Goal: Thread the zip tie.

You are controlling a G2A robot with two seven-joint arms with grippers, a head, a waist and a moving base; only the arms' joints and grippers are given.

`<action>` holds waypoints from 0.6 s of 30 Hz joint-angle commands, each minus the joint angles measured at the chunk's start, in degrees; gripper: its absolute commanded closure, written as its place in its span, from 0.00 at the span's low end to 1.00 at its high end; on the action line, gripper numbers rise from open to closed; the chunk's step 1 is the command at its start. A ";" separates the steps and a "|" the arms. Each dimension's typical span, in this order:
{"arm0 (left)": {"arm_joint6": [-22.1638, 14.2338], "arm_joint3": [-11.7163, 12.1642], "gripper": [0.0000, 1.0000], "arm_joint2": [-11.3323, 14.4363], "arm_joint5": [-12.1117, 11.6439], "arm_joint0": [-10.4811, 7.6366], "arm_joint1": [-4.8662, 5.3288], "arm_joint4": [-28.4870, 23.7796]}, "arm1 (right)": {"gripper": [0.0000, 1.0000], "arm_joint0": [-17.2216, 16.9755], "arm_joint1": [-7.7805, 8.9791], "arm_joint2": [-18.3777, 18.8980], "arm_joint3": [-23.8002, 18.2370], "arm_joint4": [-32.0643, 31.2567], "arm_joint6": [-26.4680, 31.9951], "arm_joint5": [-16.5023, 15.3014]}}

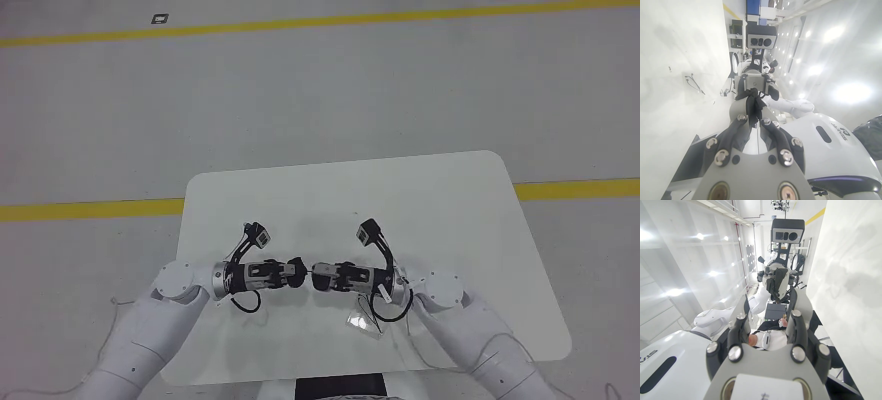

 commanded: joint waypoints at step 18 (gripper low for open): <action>-0.29 -0.42 1.00 0.47 0.00 -0.05 0.26 -0.38 | 1.00 0.55 0.04 -1.09 0.78 0.48 -0.90 -0.02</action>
